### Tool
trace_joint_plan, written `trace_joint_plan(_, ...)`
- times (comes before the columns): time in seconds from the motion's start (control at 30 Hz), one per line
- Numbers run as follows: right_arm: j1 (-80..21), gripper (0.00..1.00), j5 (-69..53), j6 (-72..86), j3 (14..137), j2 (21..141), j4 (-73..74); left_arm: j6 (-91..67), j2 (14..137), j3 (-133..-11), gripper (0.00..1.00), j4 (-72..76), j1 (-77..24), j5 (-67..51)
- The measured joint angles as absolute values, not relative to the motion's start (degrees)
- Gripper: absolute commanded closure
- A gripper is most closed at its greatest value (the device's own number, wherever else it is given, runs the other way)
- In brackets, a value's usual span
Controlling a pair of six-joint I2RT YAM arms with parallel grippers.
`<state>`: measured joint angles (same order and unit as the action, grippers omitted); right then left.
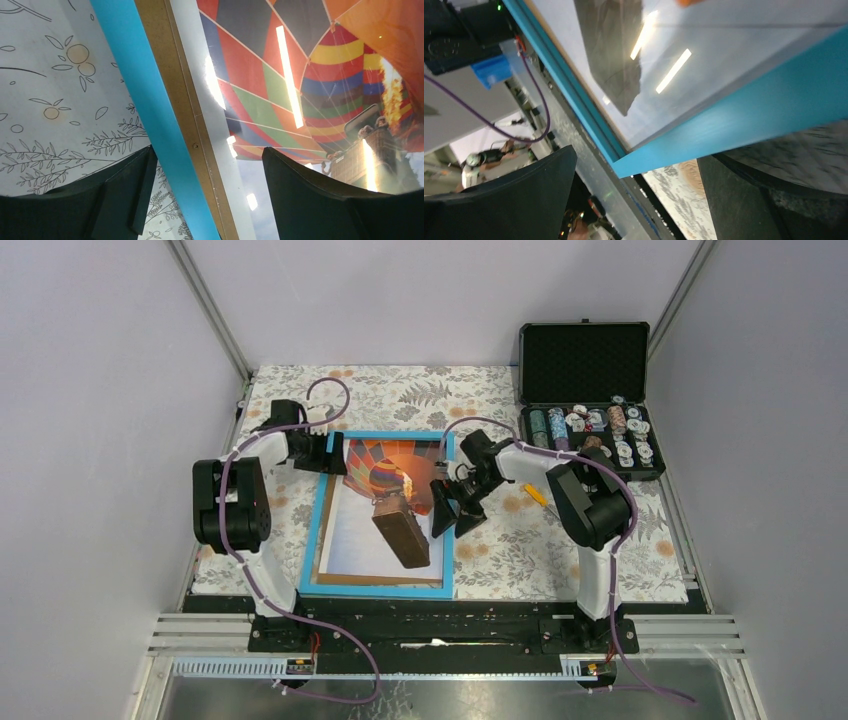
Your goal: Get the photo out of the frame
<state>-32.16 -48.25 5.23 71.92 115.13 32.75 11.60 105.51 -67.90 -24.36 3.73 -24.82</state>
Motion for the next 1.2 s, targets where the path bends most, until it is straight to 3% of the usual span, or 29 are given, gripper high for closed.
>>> trace_joint_plan(0.17, -31.4, 0.00, -44.0, 7.0, 72.7, 114.3, 32.3, 10.1, 104.0, -69.1, 0.13, -27.5, 3.5, -22.9)
trace_joint_plan(0.57, -31.7, 0.15, -25.1, 11.9, 74.2, 111.5, 31.3, 3.4, 87.1, -57.3, 0.06, -32.5, 6.6, -18.6)
trace_joint_plan(0.9, -32.7, 0.29, -23.0, 14.7, 76.7, 113.6, 29.2, 2.4, 87.4, -54.0, 0.24, -33.0, 6.4, -14.8)
trace_joint_plan(1.2, -32.9, 0.47, -23.6, 15.3, 78.4, 115.8, 29.1, 2.2, 92.1, -54.0, 0.55, -31.7, 6.4, -14.7)
